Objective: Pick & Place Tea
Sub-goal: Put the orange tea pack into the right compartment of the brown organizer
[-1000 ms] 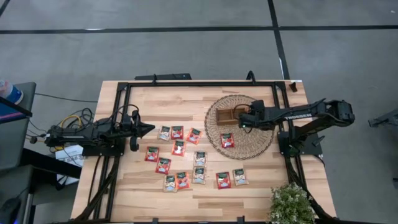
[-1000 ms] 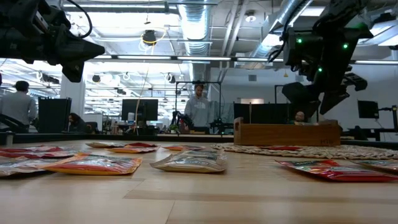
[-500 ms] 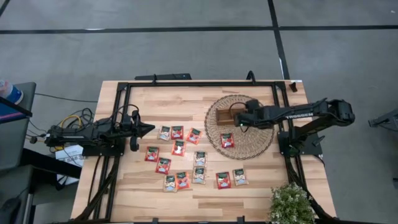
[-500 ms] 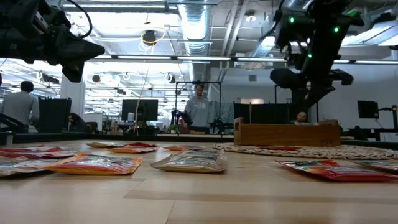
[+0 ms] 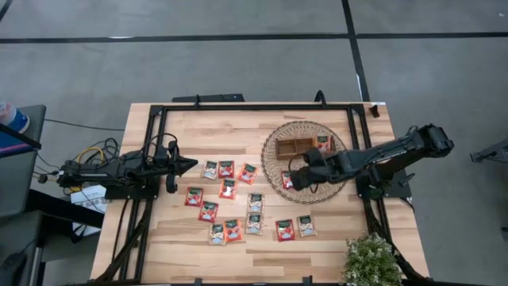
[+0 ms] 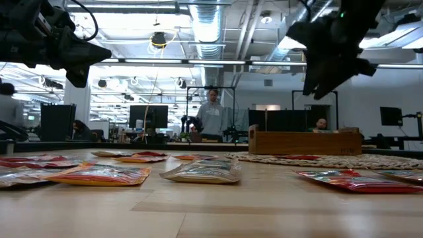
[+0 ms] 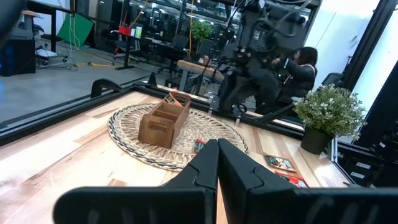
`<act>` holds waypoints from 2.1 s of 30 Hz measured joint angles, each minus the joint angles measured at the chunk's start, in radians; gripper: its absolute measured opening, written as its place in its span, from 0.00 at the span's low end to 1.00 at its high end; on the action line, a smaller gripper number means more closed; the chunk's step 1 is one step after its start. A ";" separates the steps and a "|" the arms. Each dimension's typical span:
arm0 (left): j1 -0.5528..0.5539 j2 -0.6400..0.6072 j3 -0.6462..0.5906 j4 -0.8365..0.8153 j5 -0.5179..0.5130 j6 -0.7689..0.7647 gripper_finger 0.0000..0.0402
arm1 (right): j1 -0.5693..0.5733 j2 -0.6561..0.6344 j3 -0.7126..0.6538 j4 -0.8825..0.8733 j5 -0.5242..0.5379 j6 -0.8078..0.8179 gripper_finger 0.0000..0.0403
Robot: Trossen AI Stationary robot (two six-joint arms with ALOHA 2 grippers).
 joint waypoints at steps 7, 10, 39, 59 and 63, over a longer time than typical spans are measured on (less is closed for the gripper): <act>0.000 0.000 0.000 0.000 0.000 -0.006 0.00 | 0.107 0.001 0.017 0.072 0.018 0.007 0.32; 0.000 0.000 0.000 0.000 0.000 -0.007 0.00 | 0.164 0.006 0.008 0.055 0.093 0.009 0.31; 0.000 0.524 0.337 0.081 0.226 0.046 0.00 | 0.559 -0.475 -0.271 -0.417 0.556 0.509 0.00; 0.000 1.112 0.732 0.059 0.223 -0.101 0.00 | 0.593 -0.561 -0.348 -0.523 0.787 0.562 0.01; 0.000 1.139 0.744 0.087 0.223 -0.108 0.00 | 0.630 -0.646 -0.348 -0.524 0.814 0.455 0.01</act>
